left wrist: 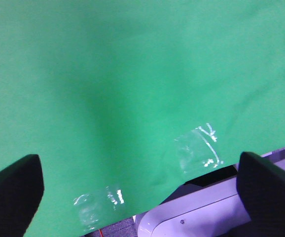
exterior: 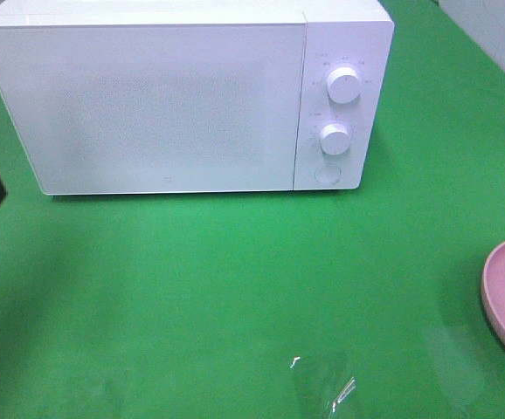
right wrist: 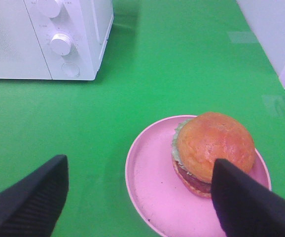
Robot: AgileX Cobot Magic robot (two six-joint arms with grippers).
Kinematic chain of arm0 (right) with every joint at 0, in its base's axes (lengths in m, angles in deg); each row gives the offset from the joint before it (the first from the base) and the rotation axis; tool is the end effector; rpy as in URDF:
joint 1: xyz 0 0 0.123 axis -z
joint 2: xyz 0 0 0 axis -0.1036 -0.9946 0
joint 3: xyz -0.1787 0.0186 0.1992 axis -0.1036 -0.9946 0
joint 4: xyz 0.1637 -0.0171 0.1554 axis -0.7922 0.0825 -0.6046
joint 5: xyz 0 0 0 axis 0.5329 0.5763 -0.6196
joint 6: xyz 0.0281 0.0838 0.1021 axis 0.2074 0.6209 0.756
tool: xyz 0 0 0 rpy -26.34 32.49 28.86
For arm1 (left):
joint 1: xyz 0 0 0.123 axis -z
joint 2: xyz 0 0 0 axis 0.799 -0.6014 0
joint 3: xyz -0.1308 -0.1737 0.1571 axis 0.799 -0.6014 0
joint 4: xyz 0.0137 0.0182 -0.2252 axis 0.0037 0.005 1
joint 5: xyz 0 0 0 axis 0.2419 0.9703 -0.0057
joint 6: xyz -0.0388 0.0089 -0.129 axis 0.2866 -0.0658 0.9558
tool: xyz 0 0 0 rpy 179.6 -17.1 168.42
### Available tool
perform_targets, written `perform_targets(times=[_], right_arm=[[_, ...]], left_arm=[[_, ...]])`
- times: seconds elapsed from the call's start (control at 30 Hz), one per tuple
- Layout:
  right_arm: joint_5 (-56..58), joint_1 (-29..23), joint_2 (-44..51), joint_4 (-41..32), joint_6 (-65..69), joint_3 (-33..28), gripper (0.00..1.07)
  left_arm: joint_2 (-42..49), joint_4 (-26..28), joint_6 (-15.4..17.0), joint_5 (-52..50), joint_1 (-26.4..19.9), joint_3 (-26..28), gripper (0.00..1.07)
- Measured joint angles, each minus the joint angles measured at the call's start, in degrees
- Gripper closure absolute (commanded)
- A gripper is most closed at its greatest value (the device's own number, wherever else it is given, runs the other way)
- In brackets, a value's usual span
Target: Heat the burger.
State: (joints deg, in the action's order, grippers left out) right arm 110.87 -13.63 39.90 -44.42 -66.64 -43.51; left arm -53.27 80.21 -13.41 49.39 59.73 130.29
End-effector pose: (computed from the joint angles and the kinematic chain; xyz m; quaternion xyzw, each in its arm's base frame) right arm 0.0346 -0.0084 0.2552 -0.0030 0.8279 0.0154 0.5607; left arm 0.2403 -0.0566 0.2332 0.1163 0.9832 -0.1054 0.0933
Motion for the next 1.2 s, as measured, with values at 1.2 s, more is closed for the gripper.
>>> perform_targets(times=[1.2], right_arm=[[0.00, 0.00, 0.00, 0.00, 0.00, 0.00, 0.32]], left_arm=[[47.50, -4.81, -1.09, -3.95, -10.77, -32.26, 0.09]])
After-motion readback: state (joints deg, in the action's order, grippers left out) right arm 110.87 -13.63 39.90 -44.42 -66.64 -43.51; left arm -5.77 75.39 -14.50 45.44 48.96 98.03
